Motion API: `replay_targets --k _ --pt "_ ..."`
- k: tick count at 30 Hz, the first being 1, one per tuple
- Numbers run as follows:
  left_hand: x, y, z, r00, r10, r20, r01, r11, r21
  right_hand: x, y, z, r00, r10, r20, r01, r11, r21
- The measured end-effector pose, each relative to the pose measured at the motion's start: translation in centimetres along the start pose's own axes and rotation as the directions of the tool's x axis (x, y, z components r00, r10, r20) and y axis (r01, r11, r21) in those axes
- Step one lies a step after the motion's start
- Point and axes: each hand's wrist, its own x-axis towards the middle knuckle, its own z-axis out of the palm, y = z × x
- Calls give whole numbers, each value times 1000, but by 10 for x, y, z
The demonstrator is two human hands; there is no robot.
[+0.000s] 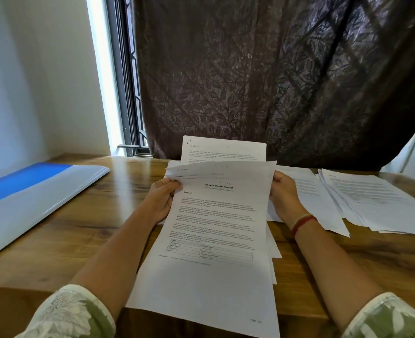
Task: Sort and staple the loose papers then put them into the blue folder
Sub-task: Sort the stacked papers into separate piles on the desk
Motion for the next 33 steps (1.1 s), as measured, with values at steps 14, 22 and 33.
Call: replay_targets --k 14,22,33 --pt "-6 2 4 994 -105 -41 107 993 50 -1 -4 -3 981 -140 -133 160 975 157" --pt "-5 3 1 991 -122 -63 125 990 62 4 -2 -2 993 -73 -91 91 972 217" --pt "-1 3 0 990 -103 -91 105 994 18 0 -3 -4 991 -76 -107 101 963 248"
